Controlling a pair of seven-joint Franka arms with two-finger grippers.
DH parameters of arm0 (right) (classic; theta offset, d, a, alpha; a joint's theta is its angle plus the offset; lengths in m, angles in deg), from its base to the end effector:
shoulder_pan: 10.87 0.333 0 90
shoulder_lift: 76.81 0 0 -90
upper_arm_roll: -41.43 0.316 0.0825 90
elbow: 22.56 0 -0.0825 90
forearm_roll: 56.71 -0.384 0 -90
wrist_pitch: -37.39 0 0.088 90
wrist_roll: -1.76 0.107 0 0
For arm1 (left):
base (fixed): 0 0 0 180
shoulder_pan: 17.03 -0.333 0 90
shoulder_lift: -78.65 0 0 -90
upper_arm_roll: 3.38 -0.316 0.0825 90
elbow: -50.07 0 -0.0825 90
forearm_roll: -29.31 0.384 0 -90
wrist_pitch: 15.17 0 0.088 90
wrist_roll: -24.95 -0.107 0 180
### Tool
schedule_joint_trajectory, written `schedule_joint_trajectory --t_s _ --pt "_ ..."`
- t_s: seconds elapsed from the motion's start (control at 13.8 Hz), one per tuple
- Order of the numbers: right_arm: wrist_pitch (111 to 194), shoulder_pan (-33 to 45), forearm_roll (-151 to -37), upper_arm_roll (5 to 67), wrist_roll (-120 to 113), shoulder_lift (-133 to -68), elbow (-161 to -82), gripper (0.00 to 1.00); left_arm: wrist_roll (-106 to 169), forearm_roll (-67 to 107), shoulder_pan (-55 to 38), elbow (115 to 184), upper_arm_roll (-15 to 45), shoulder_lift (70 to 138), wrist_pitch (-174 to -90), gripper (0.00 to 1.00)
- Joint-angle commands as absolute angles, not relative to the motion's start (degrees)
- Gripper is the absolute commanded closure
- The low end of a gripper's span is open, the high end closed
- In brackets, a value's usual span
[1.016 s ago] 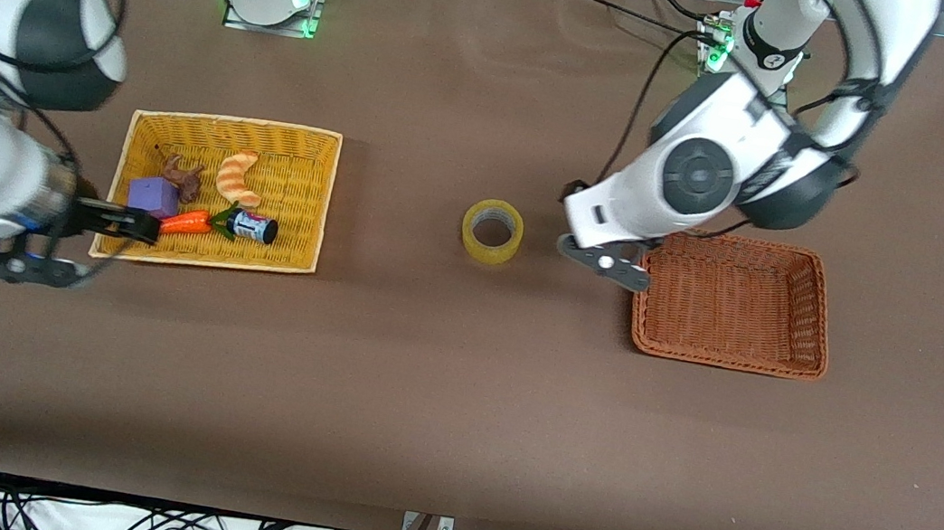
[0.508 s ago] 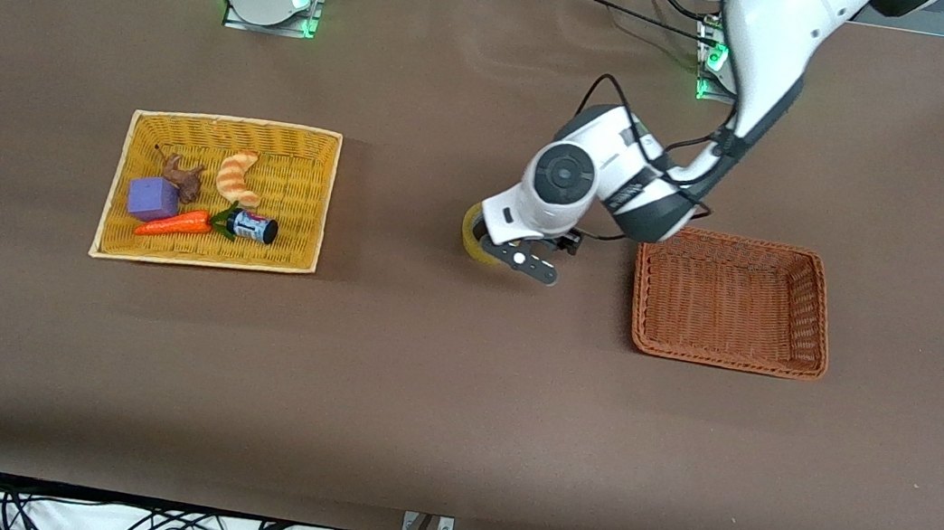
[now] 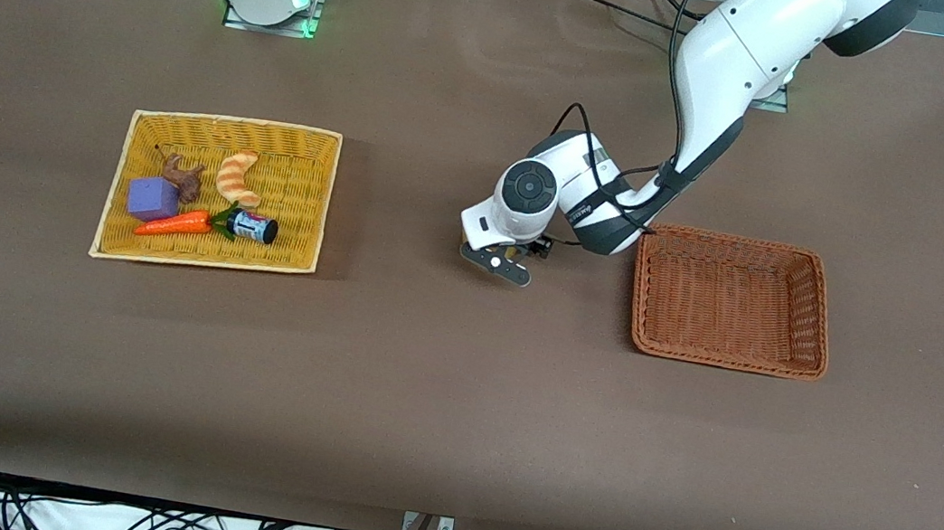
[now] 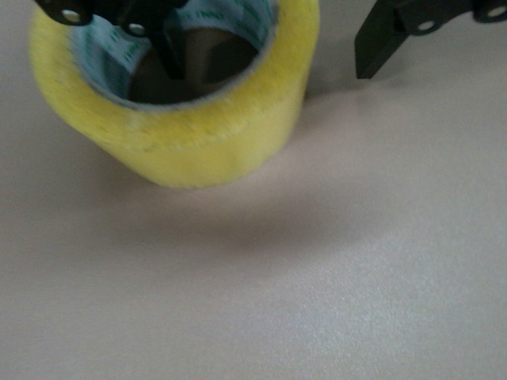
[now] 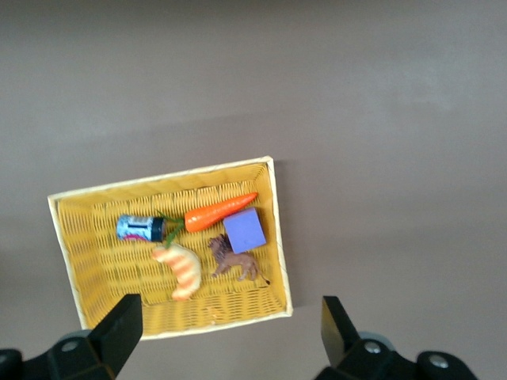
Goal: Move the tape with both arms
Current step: 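Grasp the tape roll with the left gripper and lift it, then lower the tape into the brown basket and open the left gripper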
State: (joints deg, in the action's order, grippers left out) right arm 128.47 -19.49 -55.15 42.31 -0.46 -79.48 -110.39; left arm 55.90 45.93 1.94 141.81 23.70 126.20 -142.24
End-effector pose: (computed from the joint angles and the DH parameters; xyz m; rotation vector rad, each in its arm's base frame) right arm 0.5653 -0.0799 0.6179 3.1107 -0.1494 0.0121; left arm 0.5041 -0.4546 0.1715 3.0519 -0.5229 -0.2601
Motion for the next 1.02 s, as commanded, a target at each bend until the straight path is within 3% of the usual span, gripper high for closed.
schedule_joint_trajectory --t_s 0.0,0.29,0.73,0.94 --pt "130.12 -16.58 -56.0 39.76 -2.72 -77.25 -114.4 0.0 57.03 48.21 1.87 140.69 24.04 126.64 -142.0 1.0" --pt "129.76 -16.5 -55.65 39.67 -2.9 -80.15 -111.6 0.0 56.86 48.12 0.81 140.16 24.13 124.45 -140.07 1.0" --pt "129.85 -16.76 -55.57 39.32 -2.9 -81.38 -111.33 0.0 55.89 48.03 -6.65 139.81 24.48 112.42 -123.83 1.0" --pt "129.76 -16.76 -55.74 39.41 -2.81 -81.73 -111.24 0.0 46.99 48.91 -12.43 139.99 24.31 110.12 -116.35 1.0"
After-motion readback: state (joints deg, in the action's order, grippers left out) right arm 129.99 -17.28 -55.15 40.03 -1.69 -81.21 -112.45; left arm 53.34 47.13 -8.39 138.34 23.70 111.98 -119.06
